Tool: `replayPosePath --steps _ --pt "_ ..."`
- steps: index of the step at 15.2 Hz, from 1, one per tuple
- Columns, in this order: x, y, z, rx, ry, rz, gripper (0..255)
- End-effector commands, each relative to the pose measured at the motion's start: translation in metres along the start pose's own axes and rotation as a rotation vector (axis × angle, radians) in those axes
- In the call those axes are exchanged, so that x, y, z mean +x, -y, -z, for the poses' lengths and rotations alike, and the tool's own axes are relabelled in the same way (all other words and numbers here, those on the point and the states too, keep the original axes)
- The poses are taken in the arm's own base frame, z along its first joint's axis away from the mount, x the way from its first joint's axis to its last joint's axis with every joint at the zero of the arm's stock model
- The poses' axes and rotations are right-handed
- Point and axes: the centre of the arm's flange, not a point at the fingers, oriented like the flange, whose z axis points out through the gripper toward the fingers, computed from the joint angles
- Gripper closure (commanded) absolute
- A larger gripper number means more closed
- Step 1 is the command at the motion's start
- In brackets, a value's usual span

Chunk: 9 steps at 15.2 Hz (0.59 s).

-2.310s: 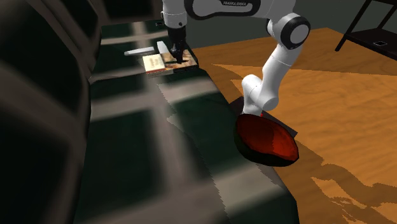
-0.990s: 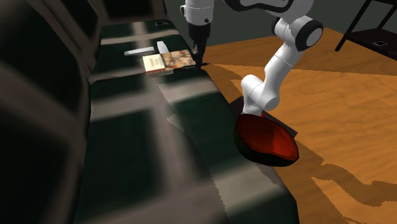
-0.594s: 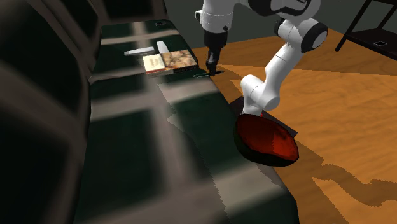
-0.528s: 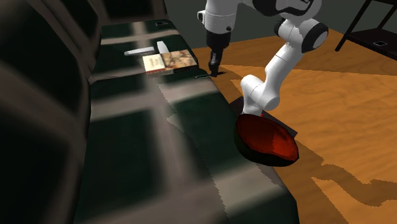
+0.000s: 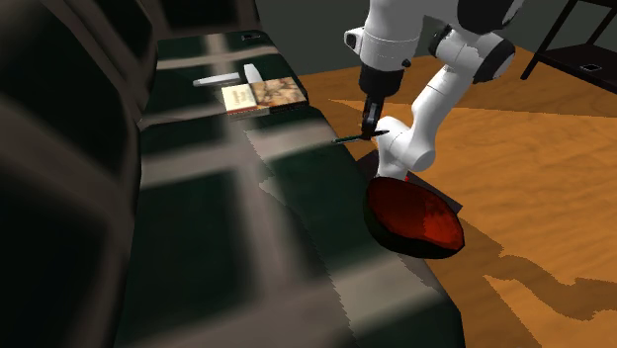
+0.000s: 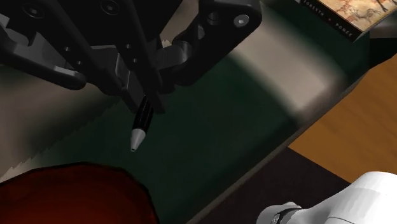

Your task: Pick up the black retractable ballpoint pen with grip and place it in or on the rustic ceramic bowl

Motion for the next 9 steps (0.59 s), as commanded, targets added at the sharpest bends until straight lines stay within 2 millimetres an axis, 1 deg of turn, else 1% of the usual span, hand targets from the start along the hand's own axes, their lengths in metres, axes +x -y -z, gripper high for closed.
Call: replayPosePath --steps 1,9 --pt "-0.024 0.014 0.003 0.000 0.000 -0.001 255" --pt "-0.112 0.071 0.012 0.000 0.000 -0.001 255"
